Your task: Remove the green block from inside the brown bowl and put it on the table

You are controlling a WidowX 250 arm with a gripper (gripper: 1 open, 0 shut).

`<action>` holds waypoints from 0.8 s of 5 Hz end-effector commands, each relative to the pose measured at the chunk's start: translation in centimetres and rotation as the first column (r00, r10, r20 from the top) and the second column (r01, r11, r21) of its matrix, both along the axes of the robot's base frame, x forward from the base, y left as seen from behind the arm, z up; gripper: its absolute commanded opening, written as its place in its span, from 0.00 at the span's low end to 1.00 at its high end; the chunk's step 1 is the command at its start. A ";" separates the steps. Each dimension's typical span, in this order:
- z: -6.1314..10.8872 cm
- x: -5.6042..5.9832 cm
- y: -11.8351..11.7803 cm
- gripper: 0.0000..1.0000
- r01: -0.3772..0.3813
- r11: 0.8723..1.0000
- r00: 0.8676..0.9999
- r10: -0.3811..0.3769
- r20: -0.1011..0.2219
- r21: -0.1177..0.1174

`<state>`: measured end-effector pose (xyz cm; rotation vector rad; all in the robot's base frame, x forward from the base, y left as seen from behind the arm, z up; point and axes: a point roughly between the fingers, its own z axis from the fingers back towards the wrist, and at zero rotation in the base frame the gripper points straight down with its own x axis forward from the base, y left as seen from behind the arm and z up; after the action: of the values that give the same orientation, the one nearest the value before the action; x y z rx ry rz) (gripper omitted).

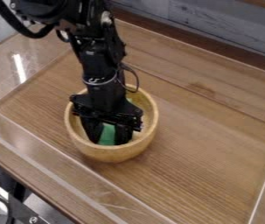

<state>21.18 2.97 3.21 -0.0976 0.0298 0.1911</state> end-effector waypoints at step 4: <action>0.8 -0.2 -0.4 0.00 -0.004 1.000 1.000 0.003 -0.010 -0.015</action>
<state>20.50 2.59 3.25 -0.1130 0.0744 0.1982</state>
